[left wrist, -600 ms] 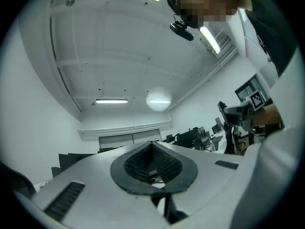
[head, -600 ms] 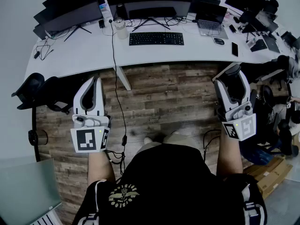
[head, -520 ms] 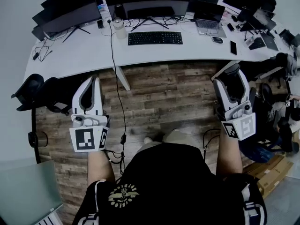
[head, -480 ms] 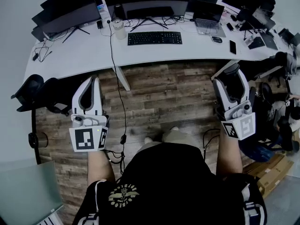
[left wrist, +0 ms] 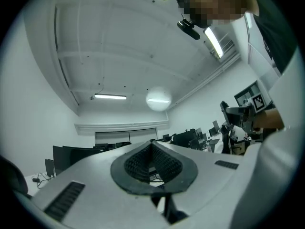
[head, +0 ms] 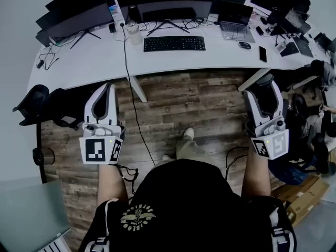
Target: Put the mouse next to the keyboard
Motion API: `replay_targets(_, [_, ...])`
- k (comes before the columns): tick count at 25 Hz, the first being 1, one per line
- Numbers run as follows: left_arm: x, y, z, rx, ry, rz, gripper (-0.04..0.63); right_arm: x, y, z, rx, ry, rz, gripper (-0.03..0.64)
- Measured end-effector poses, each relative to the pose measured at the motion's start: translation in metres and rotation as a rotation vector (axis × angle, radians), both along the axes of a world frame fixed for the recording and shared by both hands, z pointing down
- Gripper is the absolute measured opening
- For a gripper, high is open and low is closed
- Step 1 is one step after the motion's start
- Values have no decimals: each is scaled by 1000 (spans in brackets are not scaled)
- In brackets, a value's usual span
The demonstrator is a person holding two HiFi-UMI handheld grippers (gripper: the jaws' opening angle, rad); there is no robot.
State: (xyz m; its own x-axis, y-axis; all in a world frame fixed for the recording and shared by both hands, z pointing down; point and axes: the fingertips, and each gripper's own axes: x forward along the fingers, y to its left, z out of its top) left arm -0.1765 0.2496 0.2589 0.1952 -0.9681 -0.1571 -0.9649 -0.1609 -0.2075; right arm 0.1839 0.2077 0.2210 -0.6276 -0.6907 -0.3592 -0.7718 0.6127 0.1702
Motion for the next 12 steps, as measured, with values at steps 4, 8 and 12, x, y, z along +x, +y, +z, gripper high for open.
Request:
replay_targets(4, [2, -17, -2, -8, -8, -5, 2, 9, -23, 1, -8, -10, 9, 285])
replay_targets(8, [-2, -35, -2, -13, -16, -18, 2, 10, -47, 1, -12, -14, 3, 285])
replay_targets(12, [-5, -57, 0, -19, 12, -22, 2, 10, -71, -2, -19, -15, -11, 285])
